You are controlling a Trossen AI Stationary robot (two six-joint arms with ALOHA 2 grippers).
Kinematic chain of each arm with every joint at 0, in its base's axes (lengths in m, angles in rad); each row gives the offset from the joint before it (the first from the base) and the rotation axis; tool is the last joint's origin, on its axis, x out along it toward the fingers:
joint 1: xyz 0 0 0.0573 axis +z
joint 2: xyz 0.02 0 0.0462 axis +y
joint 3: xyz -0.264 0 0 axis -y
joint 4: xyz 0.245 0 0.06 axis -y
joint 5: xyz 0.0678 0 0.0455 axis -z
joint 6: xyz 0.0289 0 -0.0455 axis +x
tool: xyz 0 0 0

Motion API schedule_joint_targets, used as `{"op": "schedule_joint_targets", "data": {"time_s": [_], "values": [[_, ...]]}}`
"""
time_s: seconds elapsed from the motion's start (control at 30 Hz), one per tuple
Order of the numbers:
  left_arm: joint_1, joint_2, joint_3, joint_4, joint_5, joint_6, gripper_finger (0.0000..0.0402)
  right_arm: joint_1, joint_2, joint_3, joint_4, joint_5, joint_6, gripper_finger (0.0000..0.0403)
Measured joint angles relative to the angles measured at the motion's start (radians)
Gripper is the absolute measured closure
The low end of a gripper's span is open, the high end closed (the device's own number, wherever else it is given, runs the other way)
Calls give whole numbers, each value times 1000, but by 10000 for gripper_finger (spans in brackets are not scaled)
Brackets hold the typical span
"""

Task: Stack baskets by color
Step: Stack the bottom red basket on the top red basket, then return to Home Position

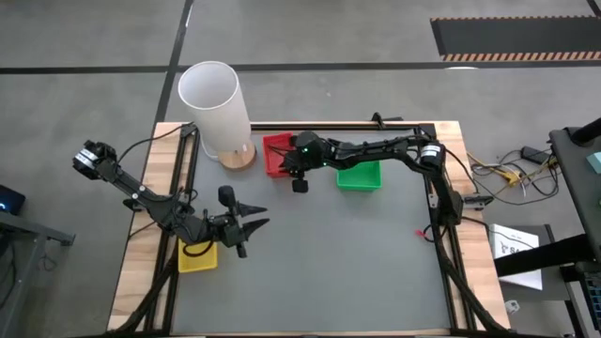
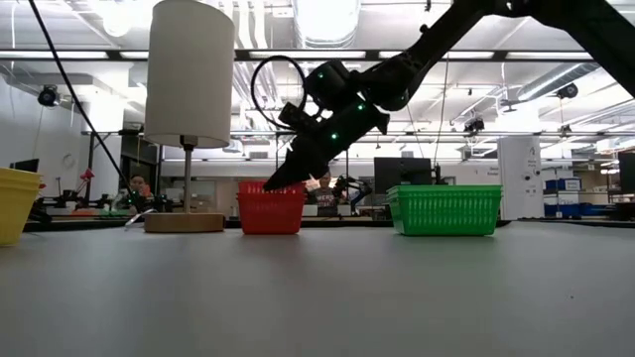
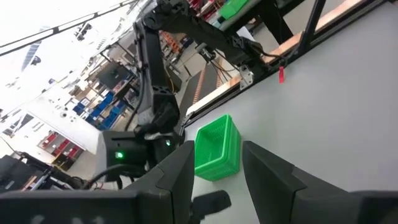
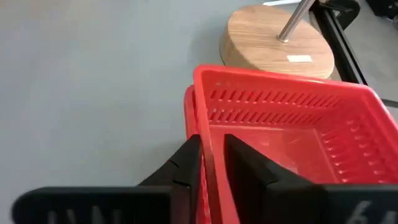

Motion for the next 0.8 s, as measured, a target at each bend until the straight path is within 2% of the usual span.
{"op": "schedule_joint_targets", "data": {"time_s": [0.23, 0.43, 0.6, 0.8], "values": [[0, -5, -30, 2, 0, -1, 282, 6, -100, -1, -114, -7, 17, 278], [0, -18, -86, 37, 1, -2, 282, 44, -230, -39, -206, -61, 26, 273], [0, -65, -146, 66, 1, -38, 282, 127, -350, -174, -155, -85, 26, 292], [-2, -175, -251, 59, 3, -146, 282, 214, -513, -428, -10, -82, 27, 314]]}}
